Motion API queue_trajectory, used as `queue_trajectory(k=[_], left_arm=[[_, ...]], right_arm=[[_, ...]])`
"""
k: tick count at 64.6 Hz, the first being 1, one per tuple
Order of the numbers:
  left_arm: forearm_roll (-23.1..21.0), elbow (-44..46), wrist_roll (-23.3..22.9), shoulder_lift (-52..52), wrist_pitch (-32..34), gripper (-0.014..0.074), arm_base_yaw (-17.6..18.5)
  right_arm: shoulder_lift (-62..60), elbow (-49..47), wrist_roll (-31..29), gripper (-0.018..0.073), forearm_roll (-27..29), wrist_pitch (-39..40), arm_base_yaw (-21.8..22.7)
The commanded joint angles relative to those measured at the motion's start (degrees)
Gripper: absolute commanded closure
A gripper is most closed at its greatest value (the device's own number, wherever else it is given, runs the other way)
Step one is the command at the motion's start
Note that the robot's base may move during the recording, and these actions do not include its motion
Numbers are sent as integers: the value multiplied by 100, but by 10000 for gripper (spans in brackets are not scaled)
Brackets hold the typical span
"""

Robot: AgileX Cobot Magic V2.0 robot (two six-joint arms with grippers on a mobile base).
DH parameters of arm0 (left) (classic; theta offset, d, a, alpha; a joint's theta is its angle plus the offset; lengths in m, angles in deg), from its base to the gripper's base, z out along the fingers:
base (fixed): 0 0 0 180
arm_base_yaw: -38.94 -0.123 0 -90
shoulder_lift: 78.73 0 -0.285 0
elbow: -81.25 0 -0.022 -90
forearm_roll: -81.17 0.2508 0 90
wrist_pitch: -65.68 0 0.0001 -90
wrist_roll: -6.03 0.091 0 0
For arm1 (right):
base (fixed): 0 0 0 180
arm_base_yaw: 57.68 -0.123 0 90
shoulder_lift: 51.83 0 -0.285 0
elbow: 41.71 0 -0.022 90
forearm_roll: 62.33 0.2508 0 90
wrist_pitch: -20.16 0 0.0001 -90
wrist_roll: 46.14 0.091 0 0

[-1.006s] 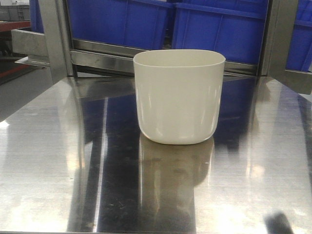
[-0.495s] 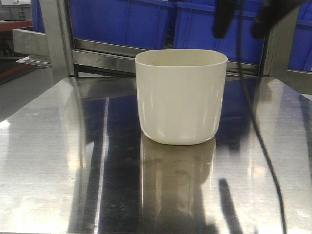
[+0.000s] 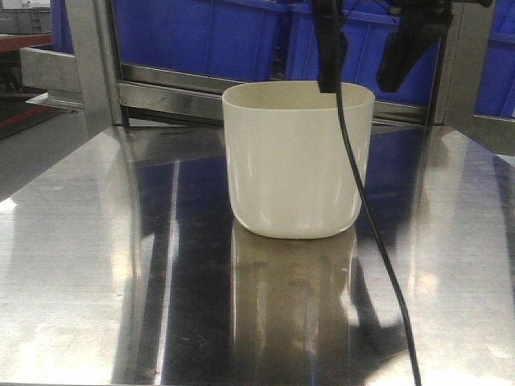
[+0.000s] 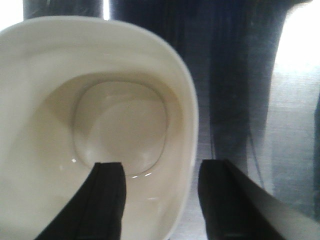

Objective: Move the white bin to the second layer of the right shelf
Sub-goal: 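Lower the right gripper into the white bin and close on its rim, then lift the white bin off the table with the right gripper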

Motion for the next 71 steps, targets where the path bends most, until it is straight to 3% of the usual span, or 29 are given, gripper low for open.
queue_trajectory(k=[1, 29, 33, 45, 60, 71], left_arm=[[-43, -152, -30, 110, 466, 512, -1], [-43, -152, -30, 110, 466, 512, -1], [-43, -152, -30, 110, 466, 512, -1], [-43, -152, -30, 110, 466, 512, -1], [-43, -152, -30, 110, 466, 512, -1], [-43, -152, -30, 110, 466, 512, -1]], right_arm=[[-258, -220, -110, 127, -98, 231, 130], [243, -209, -276, 137, -5, 303, 244], [311, -209, -312, 204, 64, 320, 244], [297, -209, -312, 520, 279, 468, 290], [-99, -209, -795, 505, 254, 437, 498], [-640, -75, -1429, 505, 254, 263, 1012]])
